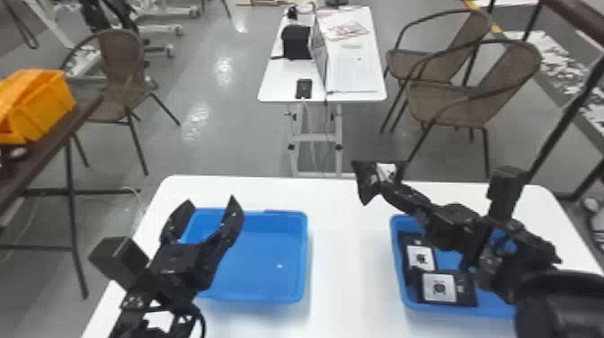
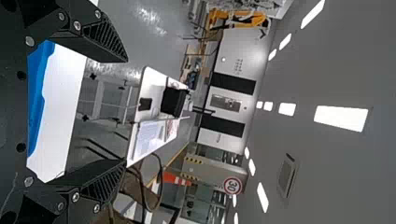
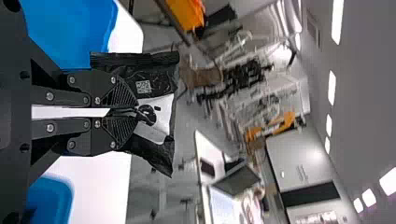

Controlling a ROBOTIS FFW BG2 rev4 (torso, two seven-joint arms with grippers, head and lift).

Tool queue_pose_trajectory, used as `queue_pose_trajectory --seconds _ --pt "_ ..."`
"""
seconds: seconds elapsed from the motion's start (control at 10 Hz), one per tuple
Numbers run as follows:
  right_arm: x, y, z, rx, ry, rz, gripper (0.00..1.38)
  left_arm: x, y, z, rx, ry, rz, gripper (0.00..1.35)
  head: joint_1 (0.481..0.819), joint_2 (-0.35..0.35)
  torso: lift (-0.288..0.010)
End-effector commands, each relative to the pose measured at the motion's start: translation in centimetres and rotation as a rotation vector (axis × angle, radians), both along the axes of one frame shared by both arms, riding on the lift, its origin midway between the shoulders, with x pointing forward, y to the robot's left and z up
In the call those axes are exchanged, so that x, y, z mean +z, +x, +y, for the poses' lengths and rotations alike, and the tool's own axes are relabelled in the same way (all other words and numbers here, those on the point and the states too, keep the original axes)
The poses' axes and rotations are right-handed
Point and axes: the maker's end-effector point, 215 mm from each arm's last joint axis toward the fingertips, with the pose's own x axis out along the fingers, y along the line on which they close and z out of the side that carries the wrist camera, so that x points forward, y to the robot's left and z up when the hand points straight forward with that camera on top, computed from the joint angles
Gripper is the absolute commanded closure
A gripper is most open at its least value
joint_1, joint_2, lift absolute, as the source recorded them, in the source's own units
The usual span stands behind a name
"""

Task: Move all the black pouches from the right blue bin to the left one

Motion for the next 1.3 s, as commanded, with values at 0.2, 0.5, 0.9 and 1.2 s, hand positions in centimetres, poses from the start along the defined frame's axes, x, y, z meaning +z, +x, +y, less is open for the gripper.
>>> queue_pose_trajectory --seconds 0.2,0.5,0.9,1.2 --pt "3.6 1.6 11.5 0.3 0.074 -0.033 1.07 0.7 2.7 -4.0 -0.175 -0.119 0.058 0.28 0.695 0.166 0.01" --pt "3.1 -0.1 17.3 0.457 0.116 -0.008 1.07 0.4 3.5 -6.9 -0.284 -0.173 0.115 0.28 0.695 0.214 0.01" --pt "3.4 -1.7 20.2 0.534 0.151 0.008 1.07 0.5 3.9 -7.5 -0.302 -0.165 0.124 0.43 0.695 0.254 0.01" --pt "2.7 -1.8 20.1 0.53 0.167 0.031 1.07 0.3 3.8 -7.0 -0.26 -0.143 0.12 1.22 0.695 0.26 0.01"
